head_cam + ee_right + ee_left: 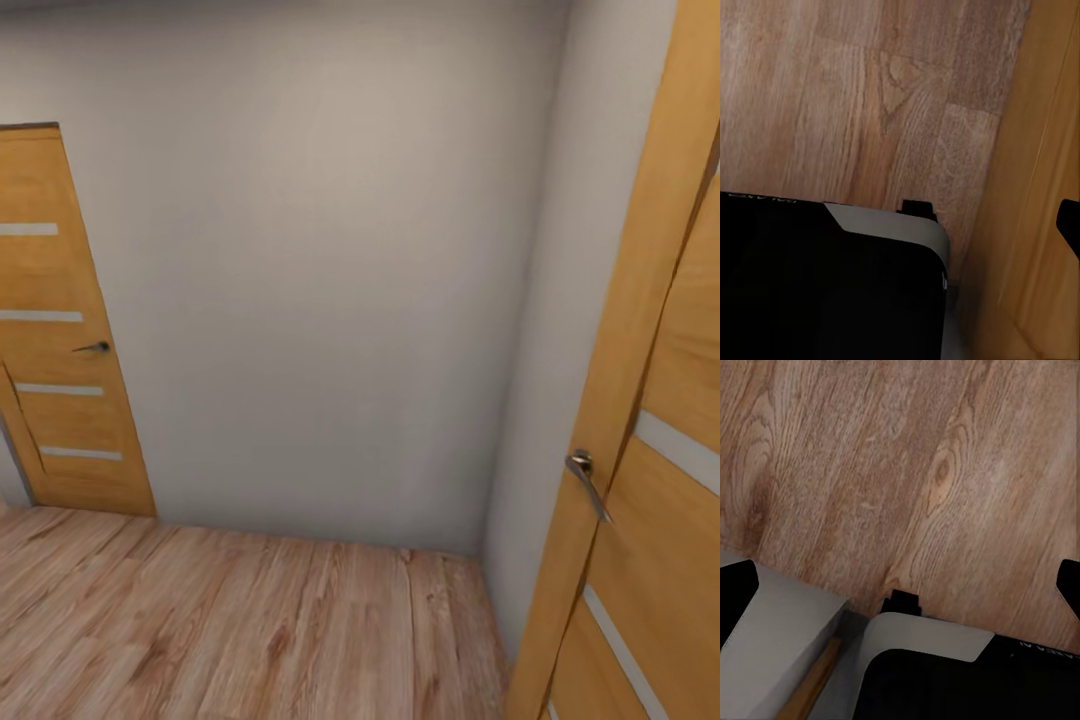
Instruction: Move the two storage containers from the living room to the garage. In the garage, place one container on the floor and stack the other container on top of it (either order is fine).
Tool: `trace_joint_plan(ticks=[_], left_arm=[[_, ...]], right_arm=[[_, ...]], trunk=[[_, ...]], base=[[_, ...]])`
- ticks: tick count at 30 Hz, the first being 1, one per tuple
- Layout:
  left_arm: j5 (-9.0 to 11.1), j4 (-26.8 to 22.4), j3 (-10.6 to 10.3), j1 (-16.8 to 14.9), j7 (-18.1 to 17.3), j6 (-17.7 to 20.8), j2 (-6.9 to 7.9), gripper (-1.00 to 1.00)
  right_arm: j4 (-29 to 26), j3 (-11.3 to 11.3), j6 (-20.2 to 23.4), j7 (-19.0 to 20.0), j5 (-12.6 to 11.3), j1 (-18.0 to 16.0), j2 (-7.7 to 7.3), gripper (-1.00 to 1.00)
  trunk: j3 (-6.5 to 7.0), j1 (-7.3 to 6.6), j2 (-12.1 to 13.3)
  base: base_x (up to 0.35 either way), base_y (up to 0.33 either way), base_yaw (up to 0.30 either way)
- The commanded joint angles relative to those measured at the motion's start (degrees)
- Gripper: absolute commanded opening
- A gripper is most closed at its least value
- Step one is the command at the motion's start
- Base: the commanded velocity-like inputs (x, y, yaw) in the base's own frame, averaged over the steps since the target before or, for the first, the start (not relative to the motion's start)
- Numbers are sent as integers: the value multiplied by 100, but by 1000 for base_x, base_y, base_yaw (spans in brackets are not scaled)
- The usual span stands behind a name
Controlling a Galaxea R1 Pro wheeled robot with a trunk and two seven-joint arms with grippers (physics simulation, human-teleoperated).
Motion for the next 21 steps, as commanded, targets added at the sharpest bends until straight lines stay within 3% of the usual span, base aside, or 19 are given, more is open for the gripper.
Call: trace_joint_plan(ticks=[1,21], left_arm=[[34,5,1,-5,6,-19,-1,100],[34,5,0,-5,6,-19,-1,100]], right_arm=[[16,42,-29,-3,7,-9,0,100],[13,42,-39,-10,0,-9,12,100]], trunk=[[-8,4,-5],[-8,4,-5]], base=[[321,0,0],[321,0,0]])
